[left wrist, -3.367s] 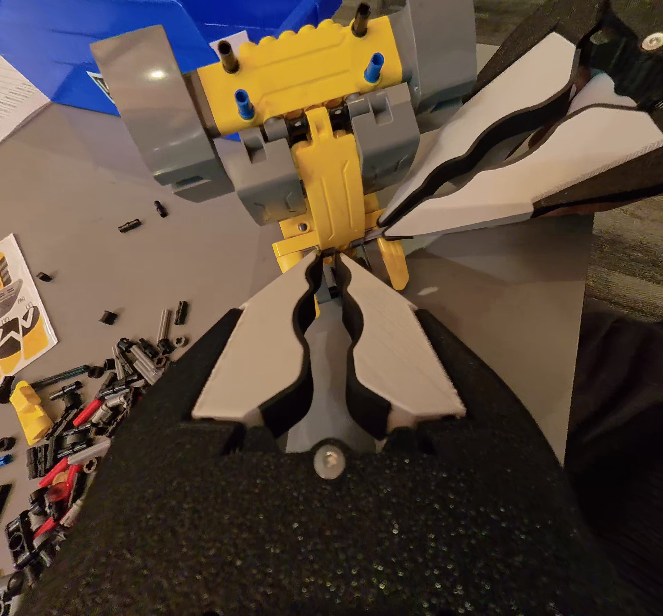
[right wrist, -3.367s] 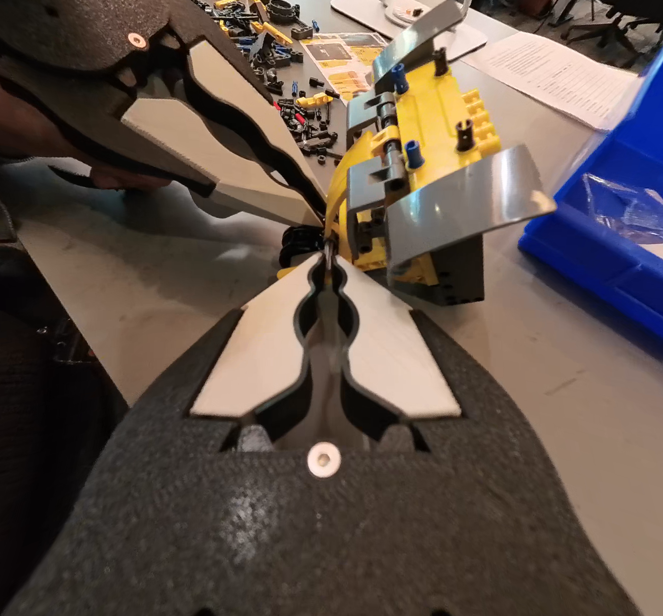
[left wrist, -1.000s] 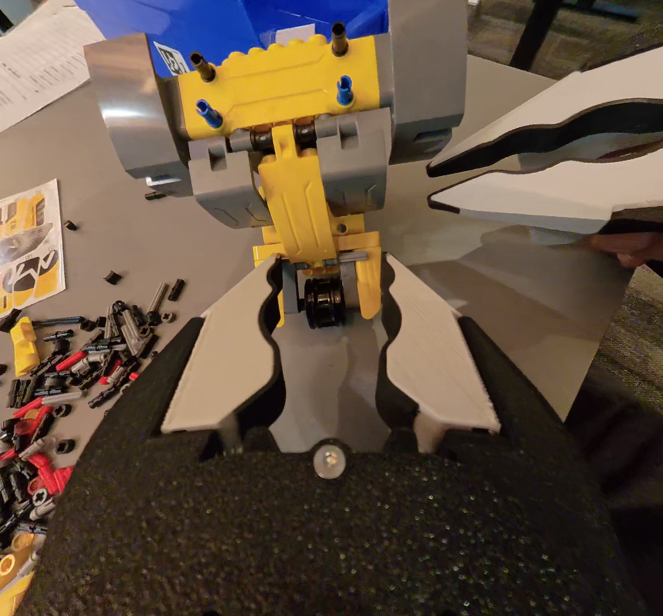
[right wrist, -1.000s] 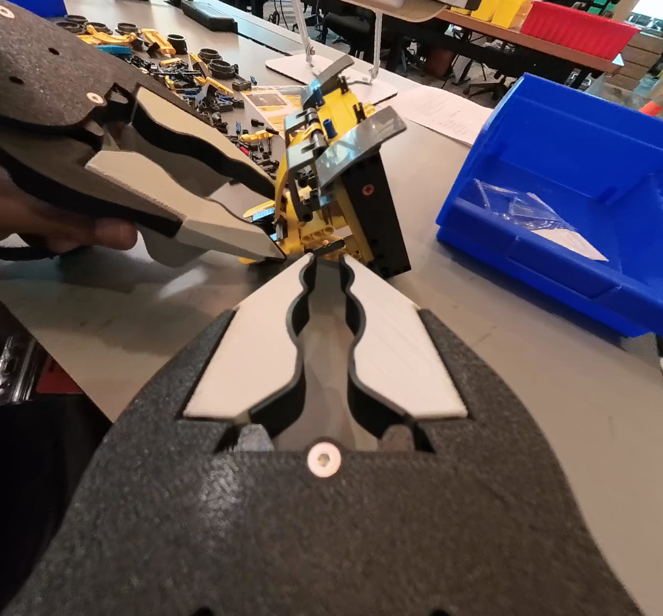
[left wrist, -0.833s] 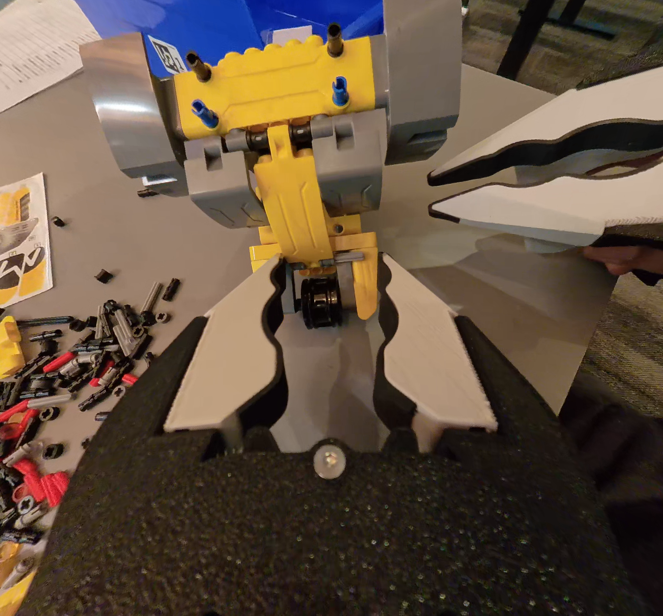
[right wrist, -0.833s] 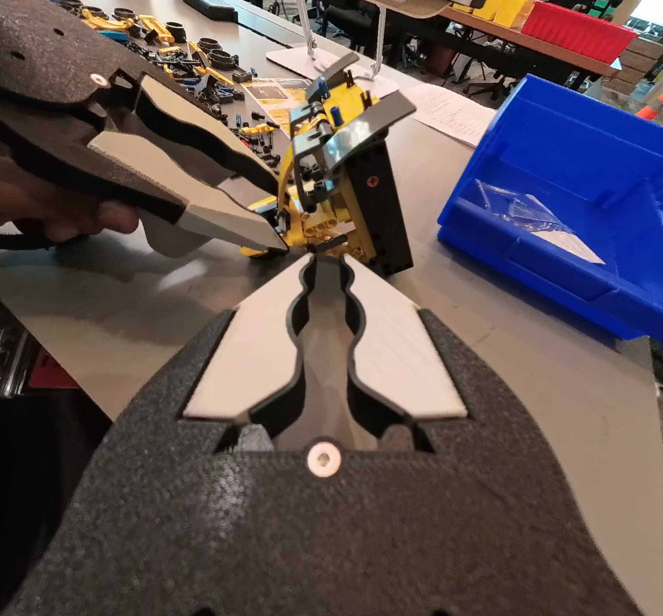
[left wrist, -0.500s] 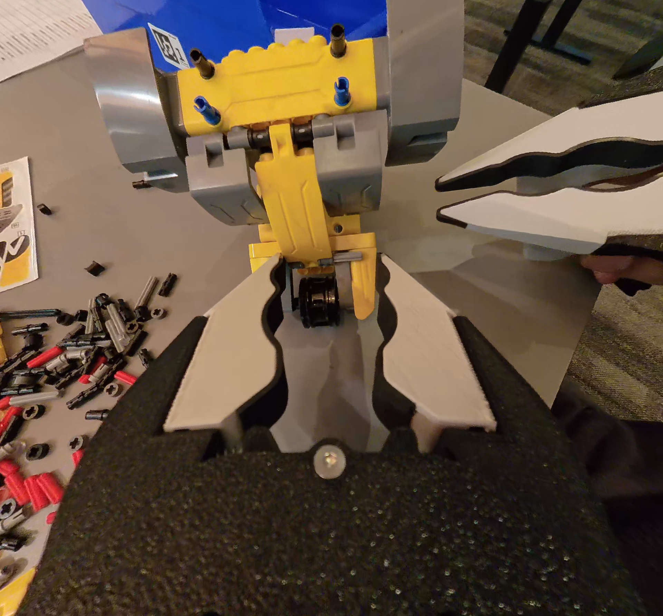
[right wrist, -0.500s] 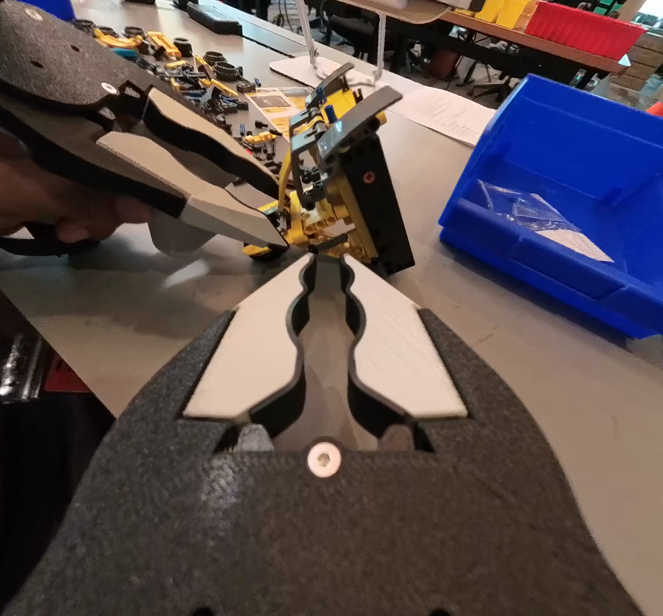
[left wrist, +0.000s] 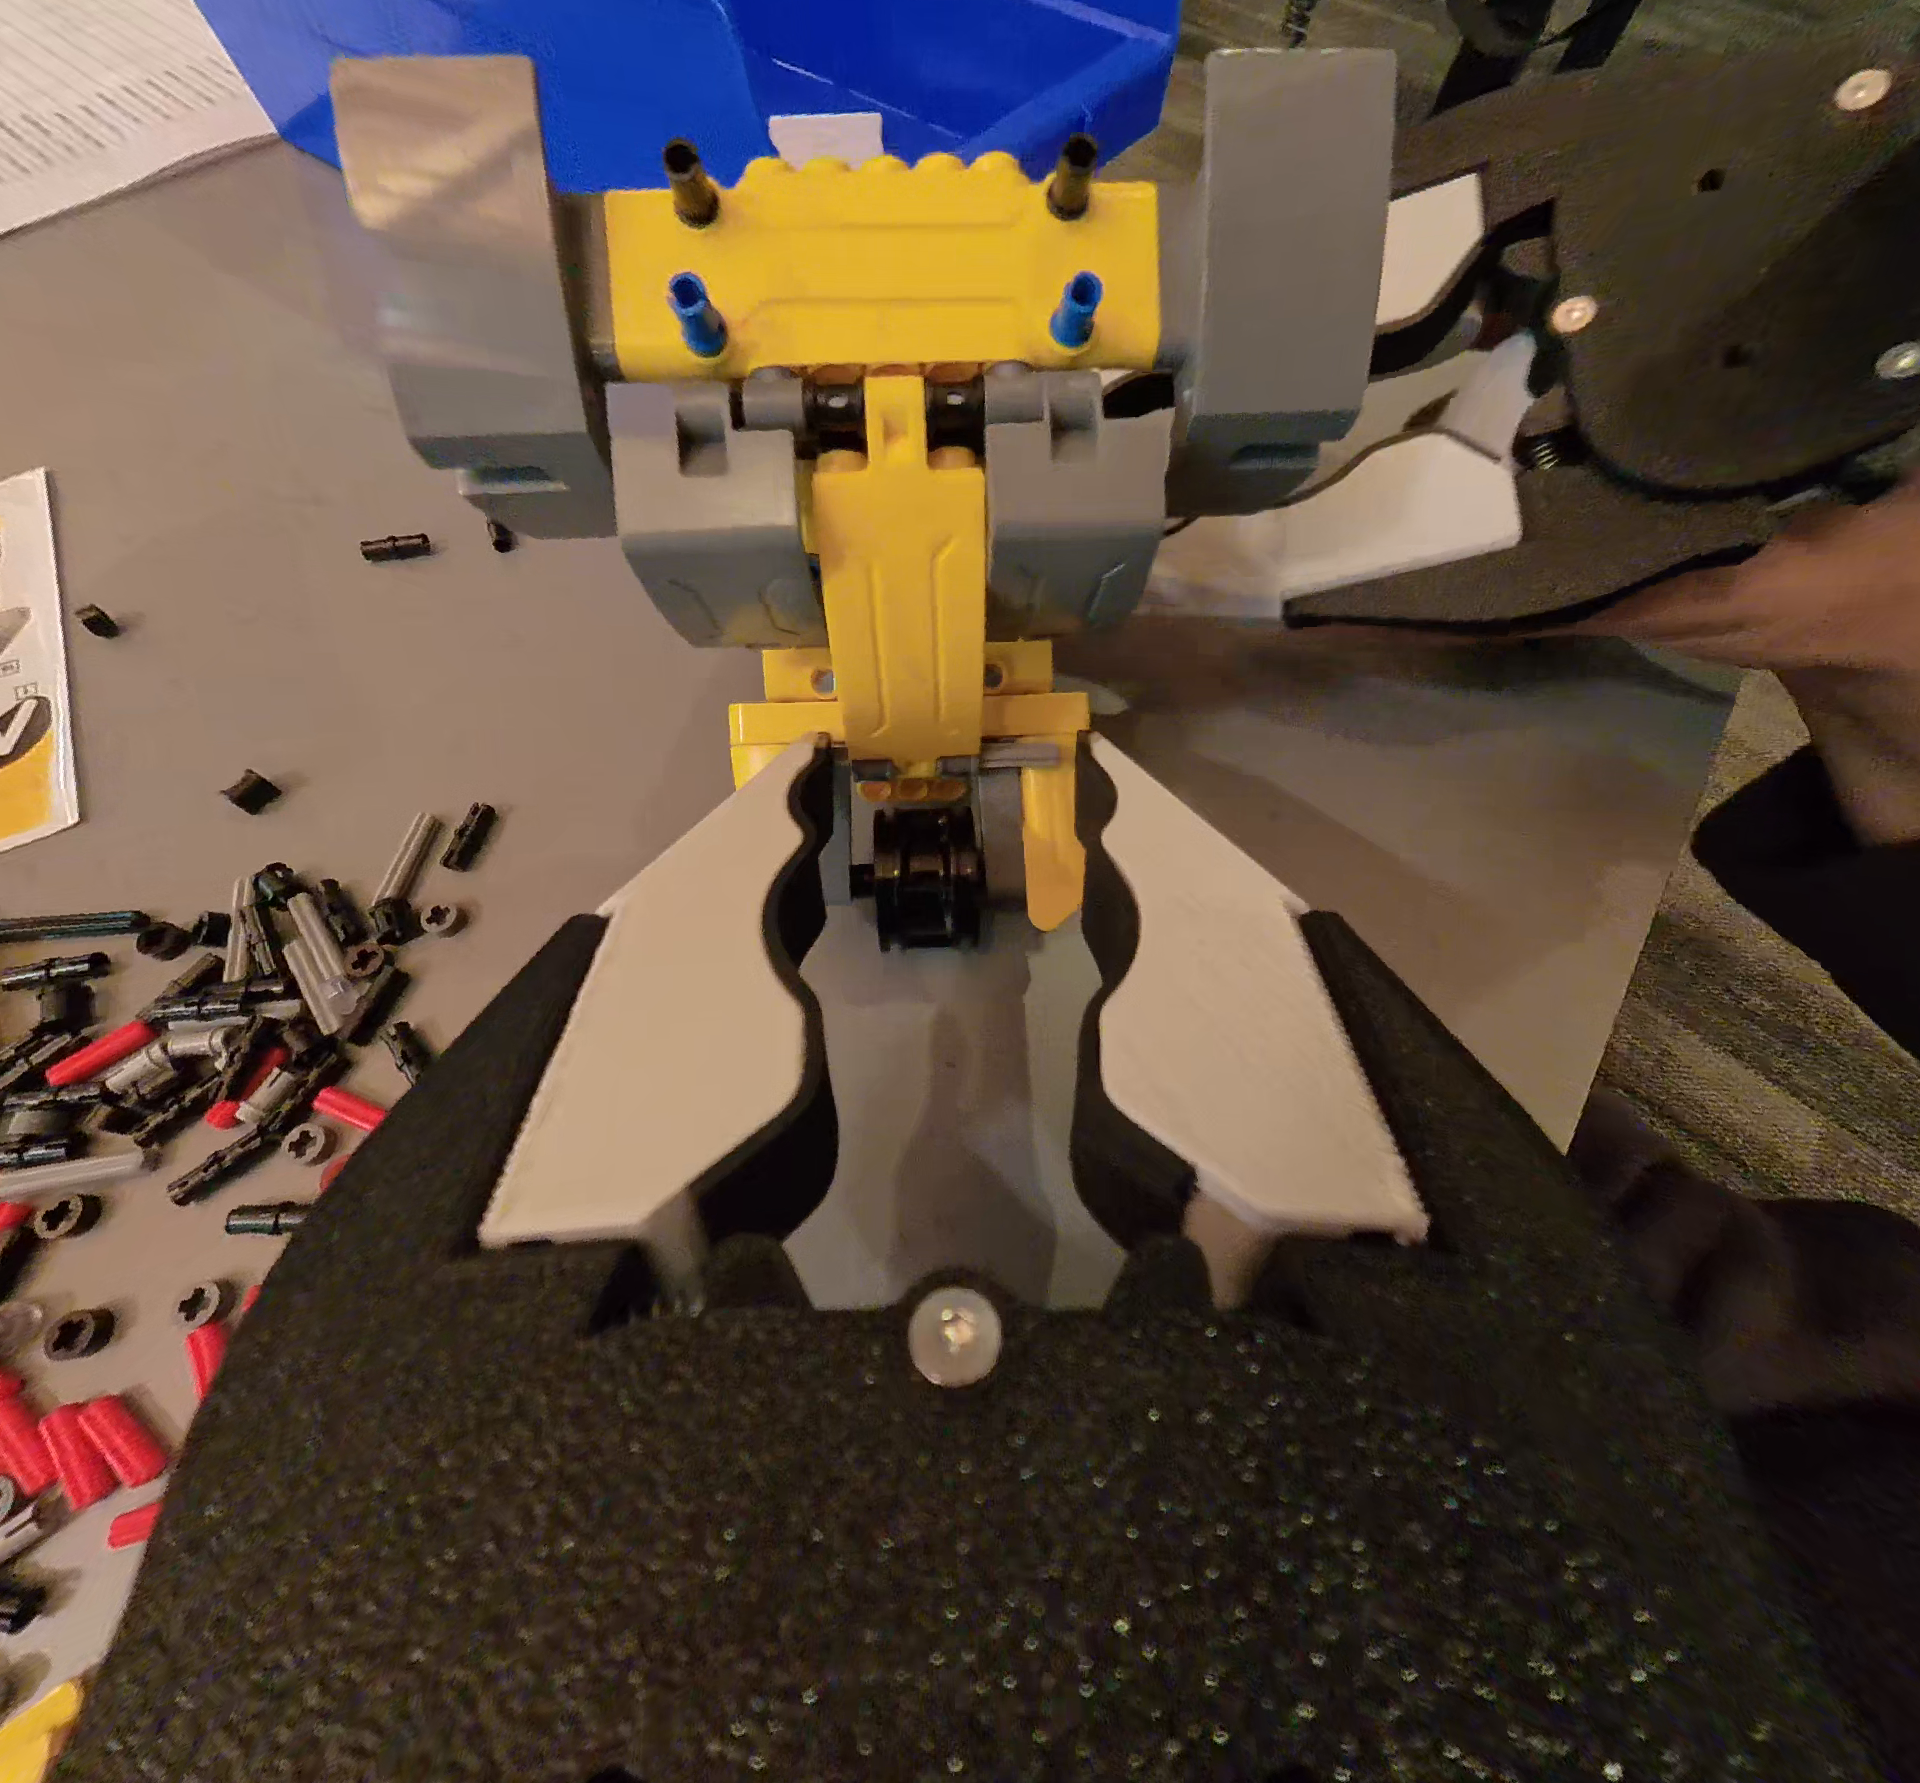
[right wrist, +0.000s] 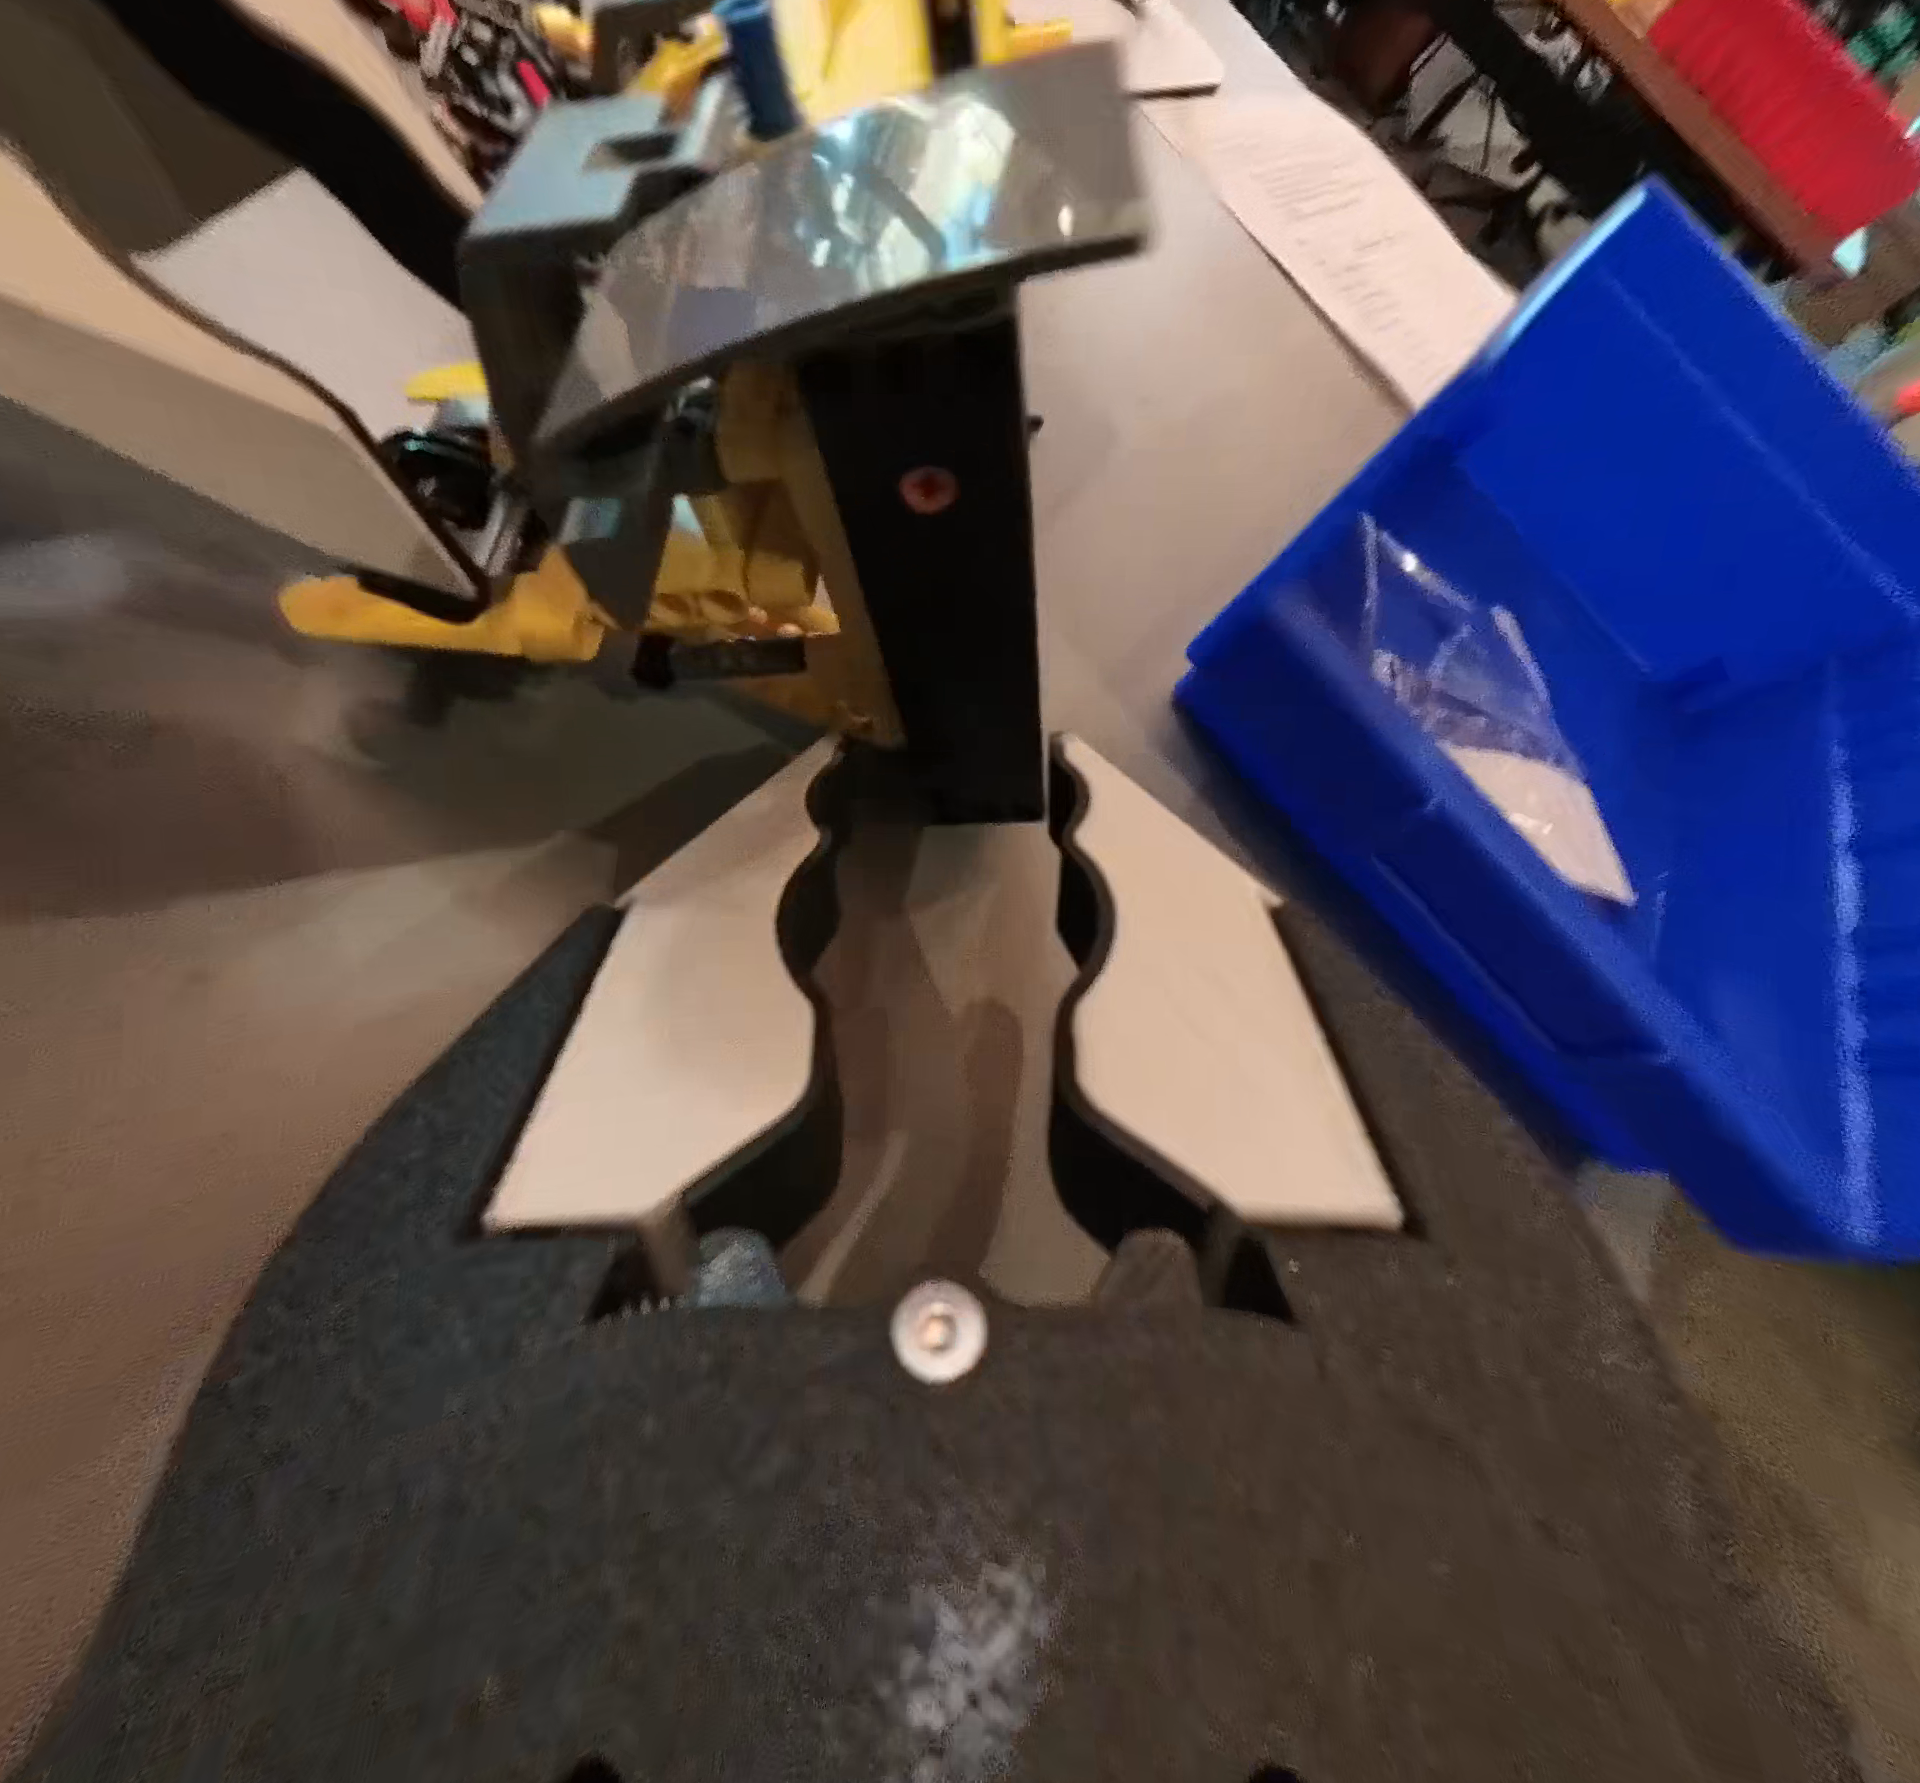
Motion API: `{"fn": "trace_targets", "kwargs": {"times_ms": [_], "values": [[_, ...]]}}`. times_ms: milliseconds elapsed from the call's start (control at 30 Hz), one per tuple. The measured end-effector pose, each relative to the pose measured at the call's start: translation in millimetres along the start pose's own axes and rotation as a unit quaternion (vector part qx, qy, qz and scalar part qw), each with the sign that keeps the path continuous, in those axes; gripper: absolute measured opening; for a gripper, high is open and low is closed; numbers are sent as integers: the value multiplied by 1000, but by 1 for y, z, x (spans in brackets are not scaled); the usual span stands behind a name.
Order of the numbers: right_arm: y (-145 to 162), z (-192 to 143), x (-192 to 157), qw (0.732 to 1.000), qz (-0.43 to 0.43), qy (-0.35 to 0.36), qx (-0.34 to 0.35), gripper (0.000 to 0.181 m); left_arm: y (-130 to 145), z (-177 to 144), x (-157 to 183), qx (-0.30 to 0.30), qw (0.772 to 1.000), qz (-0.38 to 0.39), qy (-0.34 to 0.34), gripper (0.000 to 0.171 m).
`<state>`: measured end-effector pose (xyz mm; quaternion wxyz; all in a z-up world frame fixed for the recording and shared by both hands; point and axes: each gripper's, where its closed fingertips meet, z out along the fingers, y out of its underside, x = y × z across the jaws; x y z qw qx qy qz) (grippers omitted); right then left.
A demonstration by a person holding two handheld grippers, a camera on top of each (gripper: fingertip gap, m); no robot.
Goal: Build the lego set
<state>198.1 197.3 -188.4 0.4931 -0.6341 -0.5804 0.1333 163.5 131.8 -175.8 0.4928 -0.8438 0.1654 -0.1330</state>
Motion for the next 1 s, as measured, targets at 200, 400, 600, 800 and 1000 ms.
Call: {"fn": "trace_targets", "kwargs": {"times_ms": [200, 400, 600, 800, 1000], "values": [[-4, 11, 3, 994, -105, 42, 7, 36, 1, 1, -1, -5, 1000, 4, -6, 46], [1, -5, -9, 997, -67, 24, -2, 32, 9, -6, 5, -18, 999, 47, -7, 47], [1, -19, -24, 999, -48, 8, -6, 28, 13, -19, 15, -9, 994, 89, 58, 47], [1, -30, -37, 999, -30, 16, -5, 27, 22, -31, 14, -13, 992, 102, 72, 46], [0, -35, -44, 999, -30, 13, -4, 27, 24, -35, 22, -8, 988, 131, 87, 45]]}}
